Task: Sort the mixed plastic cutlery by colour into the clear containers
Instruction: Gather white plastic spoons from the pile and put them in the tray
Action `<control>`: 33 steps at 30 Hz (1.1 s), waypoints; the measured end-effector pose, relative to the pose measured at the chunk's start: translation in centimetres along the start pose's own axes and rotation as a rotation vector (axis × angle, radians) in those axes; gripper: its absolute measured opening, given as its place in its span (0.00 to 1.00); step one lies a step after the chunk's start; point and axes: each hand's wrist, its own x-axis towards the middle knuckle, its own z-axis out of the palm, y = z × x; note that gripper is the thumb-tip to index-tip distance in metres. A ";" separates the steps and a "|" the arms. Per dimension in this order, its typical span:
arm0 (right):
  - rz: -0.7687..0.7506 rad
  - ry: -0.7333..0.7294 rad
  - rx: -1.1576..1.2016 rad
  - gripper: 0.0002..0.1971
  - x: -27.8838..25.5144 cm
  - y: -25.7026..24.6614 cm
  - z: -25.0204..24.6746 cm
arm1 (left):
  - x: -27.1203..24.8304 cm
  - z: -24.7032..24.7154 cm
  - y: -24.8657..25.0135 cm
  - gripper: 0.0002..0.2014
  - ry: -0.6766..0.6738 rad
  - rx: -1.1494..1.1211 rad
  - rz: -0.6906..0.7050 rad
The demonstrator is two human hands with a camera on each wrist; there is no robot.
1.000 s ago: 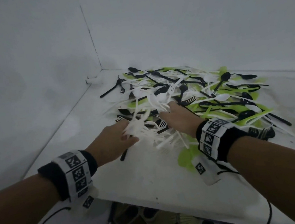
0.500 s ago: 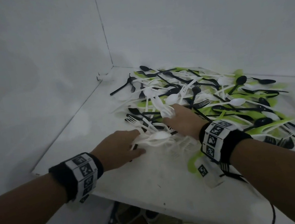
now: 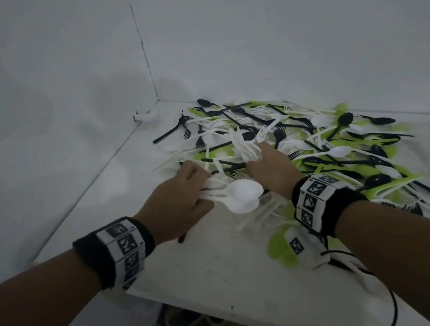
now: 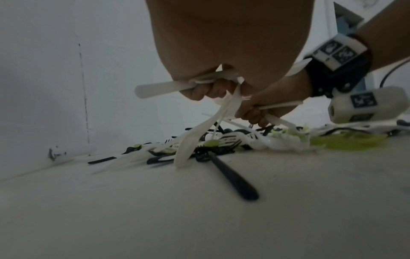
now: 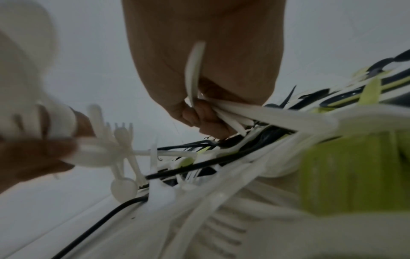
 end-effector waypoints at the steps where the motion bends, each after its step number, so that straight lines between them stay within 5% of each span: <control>1: 0.004 0.021 0.023 0.13 0.0 0.3 -0.3 | 0.4 -0.5 0.5 0.09 0.019 -0.073 -0.035; 8: 0.022 0.093 0.139 0.15 -0.8 1.9 -2.1 | 4.7 -1.8 4.3 0.11 0.213 -0.599 -0.330; 13: 0.037 0.119 0.090 0.16 -2.2 3.9 -3.7 | 7.1 -1.1 5.7 0.08 0.267 -0.660 -0.370; 15: 0.054 0.132 0.077 0.16 -2.8 4.6 -4.3 | 7.7 -0.8 6.0 0.15 0.273 -0.713 -0.373; 18: 0.074 0.088 -0.013 0.14 -3.3 5.1 -5.0 | 8.3 -0.4 6.2 0.05 0.291 -0.859 -0.386; 23: -0.041 -0.024 -0.202 0.10 -4.2 4.1 -4.6 | 8.1 0.0 5.0 0.20 0.275 -0.787 -0.464; 27: -0.187 -0.071 -0.332 0.14 -3.8 2.6 -3.3 | 6.6 0.0 3.3 0.20 0.185 -0.875 -0.604; 30: -0.280 -0.174 -0.402 0.06 -3.5 1.3 -2.3 | 5.2 -0.4 1.7 0.13 0.155 -0.872 -0.588; 33: -0.315 -0.256 -0.519 0.05 -3.2 0.2 -1.4 | 4.0 -1.1 0.7 0.17 0.210 -0.866 -0.580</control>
